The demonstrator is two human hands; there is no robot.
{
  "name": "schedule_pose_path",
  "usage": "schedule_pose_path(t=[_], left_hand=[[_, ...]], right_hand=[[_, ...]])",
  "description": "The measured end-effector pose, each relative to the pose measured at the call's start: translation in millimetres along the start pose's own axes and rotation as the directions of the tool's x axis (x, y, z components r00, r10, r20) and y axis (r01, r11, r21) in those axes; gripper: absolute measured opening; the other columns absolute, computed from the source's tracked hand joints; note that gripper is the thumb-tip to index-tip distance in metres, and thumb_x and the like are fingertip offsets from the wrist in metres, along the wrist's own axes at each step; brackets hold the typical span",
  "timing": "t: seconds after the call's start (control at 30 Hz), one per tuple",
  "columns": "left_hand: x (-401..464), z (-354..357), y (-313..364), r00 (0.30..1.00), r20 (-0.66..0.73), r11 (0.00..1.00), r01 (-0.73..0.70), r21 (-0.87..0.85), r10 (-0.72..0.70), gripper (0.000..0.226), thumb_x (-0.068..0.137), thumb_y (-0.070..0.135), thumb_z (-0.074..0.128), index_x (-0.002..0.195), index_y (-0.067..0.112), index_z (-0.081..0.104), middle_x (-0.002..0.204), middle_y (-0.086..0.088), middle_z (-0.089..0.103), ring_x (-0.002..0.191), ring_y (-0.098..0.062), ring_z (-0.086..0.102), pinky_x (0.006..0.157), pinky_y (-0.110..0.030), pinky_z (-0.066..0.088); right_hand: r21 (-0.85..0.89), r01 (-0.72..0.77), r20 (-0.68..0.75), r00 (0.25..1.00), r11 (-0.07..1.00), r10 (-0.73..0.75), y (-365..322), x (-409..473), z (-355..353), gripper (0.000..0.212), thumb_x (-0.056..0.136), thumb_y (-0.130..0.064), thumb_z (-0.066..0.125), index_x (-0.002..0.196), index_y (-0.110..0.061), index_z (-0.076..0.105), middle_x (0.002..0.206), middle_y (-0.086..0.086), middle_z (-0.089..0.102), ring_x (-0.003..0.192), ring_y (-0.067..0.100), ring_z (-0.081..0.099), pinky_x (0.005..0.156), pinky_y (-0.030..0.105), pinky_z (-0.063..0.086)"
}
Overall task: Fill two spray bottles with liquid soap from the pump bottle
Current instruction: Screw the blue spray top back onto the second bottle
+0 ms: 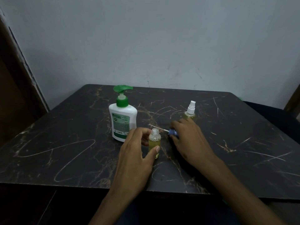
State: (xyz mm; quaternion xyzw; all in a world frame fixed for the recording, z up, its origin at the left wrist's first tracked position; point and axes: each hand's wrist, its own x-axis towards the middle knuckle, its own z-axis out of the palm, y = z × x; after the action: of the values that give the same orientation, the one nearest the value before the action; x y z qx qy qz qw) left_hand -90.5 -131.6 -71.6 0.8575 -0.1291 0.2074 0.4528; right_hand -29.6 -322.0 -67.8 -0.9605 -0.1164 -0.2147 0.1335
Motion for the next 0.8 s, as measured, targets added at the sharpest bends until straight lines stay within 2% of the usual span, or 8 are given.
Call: schedule_pose_path(t=[0.2, 0.37, 0.47, 0.6, 0.8], left_hand=[[0.7, 0.5, -1.6, 1.0, -0.001, 1.0, -0.001, 0.002, 0.001, 0.032, 0.089, 0.021, 0.08, 0.113, 0.033, 0.062, 0.109, 0.018, 0.063, 0.102, 0.004, 0.06, 0.079, -0.006, 0.045], [0.0, 0.5, -1.1, 1.0, 0.002, 1.0, -0.007, -0.016, 0.007, 0.034, 0.089, 0.018, 0.081, 0.111, 0.035, 0.061, 0.108, 0.019, 0.063, 0.102, 0.004, 0.06, 0.081, -0.007, 0.045], [-0.5, 0.1, -1.7, 1.0, 0.01, 1.0, -0.004, -0.027, 0.004, 0.031, 0.091, 0.019, 0.08, 0.112, 0.033, 0.062, 0.109, 0.018, 0.064, 0.102, 0.001, 0.062, 0.082, -0.01, 0.047], [-0.4, -0.6, -1.4, 1.0, 0.023, 0.999, 0.005, -0.035, -0.004, 0.031, 0.092, 0.021, 0.079, 0.115, 0.033, 0.062, 0.11, 0.018, 0.063, 0.103, 0.002, 0.062, 0.084, -0.014, 0.05], [-0.7, -1.3, -1.5, 1.0, 0.026, 1.0, 0.009, -0.028, -0.008, 0.032, 0.091, 0.02, 0.08, 0.115, 0.032, 0.063, 0.111, 0.017, 0.063, 0.103, 0.002, 0.061, 0.081, -0.01, 0.046]], right_hand=[[0.065, -0.035, -0.051, 0.998, 0.997, 0.038, -2.1, -16.6, -10.7, 0.006, 0.096, -0.027, 0.066, 0.092, -0.024, 0.061, 0.09, -0.008, 0.058, 0.086, 0.011, 0.048, 0.07, 0.028, 0.041], [0.136, -0.037, -0.106, 0.993, 0.99, 0.052, 0.8, -42.1, -55.7, 0.016, 0.088, -0.032, 0.077, 0.103, -0.032, 0.071, 0.091, -0.021, 0.06, 0.083, -0.002, 0.049, 0.07, 0.014, 0.037], [0.171, 0.01, -0.155, 0.988, 0.985, 0.017, -0.4, -50.8, -95.9, 0.023, 0.085, -0.036, 0.074, 0.108, -0.034, 0.072, 0.09, -0.026, 0.06, 0.083, -0.005, 0.052, 0.067, 0.018, 0.04], [0.21, 0.097, -0.16, 0.985, 0.973, -0.064, -8.2, -54.1, -138.5, 0.025, 0.083, -0.038, 0.07, 0.108, -0.034, 0.074, 0.09, -0.019, 0.064, 0.083, 0.002, 0.056, 0.064, 0.024, 0.045], [0.17, 0.19, -0.127, 0.977, 0.967, -0.17, -14.3, -44.7, -146.3, 0.018, 0.089, -0.038, 0.072, 0.107, -0.035, 0.076, 0.09, -0.021, 0.063, 0.083, 0.0, 0.054, 0.066, 0.02, 0.041]])
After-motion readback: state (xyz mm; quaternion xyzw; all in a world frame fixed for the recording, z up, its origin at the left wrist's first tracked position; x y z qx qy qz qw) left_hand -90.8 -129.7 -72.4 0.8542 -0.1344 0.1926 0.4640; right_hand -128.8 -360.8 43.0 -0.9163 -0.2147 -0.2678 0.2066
